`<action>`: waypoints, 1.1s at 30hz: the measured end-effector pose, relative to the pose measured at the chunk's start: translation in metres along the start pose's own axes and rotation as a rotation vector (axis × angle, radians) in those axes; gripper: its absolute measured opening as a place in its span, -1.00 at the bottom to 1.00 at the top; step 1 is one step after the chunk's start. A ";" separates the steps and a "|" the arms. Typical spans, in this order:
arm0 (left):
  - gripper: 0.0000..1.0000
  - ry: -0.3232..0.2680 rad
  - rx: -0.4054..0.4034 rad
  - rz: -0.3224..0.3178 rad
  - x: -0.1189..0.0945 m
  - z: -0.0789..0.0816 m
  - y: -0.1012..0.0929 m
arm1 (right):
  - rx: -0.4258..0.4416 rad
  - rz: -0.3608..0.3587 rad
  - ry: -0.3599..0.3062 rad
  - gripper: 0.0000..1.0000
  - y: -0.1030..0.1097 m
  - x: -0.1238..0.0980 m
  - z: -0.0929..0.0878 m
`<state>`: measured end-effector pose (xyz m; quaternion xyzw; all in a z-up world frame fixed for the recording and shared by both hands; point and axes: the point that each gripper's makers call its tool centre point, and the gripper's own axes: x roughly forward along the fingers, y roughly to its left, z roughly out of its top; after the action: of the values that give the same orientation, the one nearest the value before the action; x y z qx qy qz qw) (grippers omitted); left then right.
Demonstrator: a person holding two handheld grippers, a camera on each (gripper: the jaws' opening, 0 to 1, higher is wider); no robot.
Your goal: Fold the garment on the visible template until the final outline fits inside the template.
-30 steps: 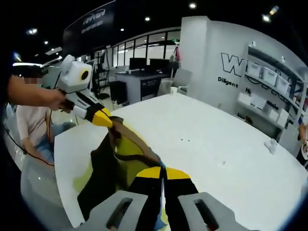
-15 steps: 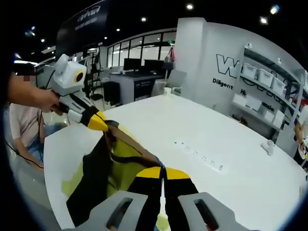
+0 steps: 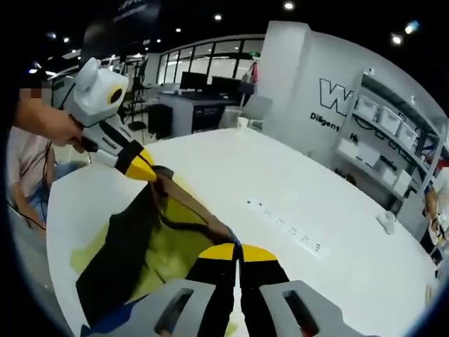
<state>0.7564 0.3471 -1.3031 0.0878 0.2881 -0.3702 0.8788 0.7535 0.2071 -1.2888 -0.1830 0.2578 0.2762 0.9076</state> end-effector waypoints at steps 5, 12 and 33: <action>-0.98 0.015 -0.003 0.007 0.010 -0.006 0.006 | -0.011 -0.001 0.022 -1.00 -0.003 0.013 -0.008; -0.98 0.027 0.052 0.026 0.024 -0.009 0.015 | -0.033 -0.004 0.043 -1.00 -0.008 0.029 -0.015; -0.94 0.109 0.061 0.108 0.058 -0.039 0.044 | 0.058 -0.025 0.121 -1.00 -0.005 0.083 -0.041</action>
<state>0.8027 0.3582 -1.3708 0.1498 0.3190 -0.3256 0.8774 0.8006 0.2177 -1.3680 -0.1763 0.3176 0.2458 0.8987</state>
